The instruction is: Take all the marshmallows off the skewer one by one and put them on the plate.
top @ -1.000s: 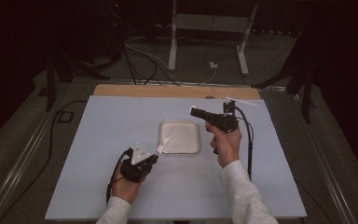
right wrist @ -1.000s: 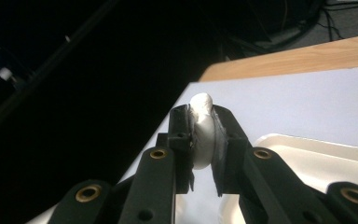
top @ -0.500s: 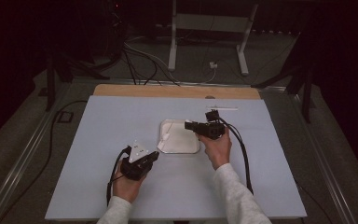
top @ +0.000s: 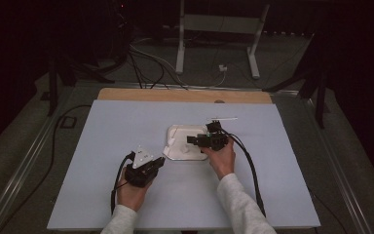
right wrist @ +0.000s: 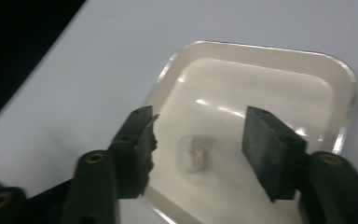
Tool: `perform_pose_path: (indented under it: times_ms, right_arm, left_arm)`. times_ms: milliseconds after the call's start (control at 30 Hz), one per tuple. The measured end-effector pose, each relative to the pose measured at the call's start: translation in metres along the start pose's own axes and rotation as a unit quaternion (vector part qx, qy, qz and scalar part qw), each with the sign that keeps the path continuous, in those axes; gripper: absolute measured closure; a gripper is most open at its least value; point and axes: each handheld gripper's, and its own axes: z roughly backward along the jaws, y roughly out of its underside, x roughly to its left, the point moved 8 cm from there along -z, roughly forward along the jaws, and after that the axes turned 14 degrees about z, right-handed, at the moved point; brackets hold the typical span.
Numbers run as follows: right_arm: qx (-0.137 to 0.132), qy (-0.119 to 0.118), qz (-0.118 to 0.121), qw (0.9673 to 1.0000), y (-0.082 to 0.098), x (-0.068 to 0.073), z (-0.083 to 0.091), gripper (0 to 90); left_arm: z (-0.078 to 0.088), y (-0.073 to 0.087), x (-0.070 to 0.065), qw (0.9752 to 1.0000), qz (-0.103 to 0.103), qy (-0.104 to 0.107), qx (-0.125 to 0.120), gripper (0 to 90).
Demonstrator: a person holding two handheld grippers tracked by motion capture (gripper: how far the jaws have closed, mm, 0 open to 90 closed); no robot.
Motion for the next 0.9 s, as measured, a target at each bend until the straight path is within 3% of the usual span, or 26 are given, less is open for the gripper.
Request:
perform_pose_path:
  times_ms: [67, 300, 567, 900]
  right_arm:
    - [-0.012, -0.002, 0.006, 0.9999, -0.003, 0.003, 0.004, 32.0]
    - [-0.049, -0.032, 0.019, 0.9981, -0.013, 0.018, 0.019, 16.5]
    - [-0.071, -0.073, 0.022, 0.9946, -0.018, 0.033, 0.03, 4.3]
    - [-0.073, -0.11, 0.033, 0.9906, -0.018, 0.053, 0.029, 0.2]
  left_arm:
    - [0.0, 0.0, 0.0, 1.0, 0.0, 0.0, 0.0, 90.0]
    - [0.0, 0.0, 0.001, 1.0, 0.003, -0.001, 0.0, 90.0]
    - [0.0, -0.001, 0.0, 1.0, 0.004, 0.001, -0.001, 90.0]
    - [0.0, -0.002, -0.005, 1.0, 0.004, 0.008, -0.003, 90.0]
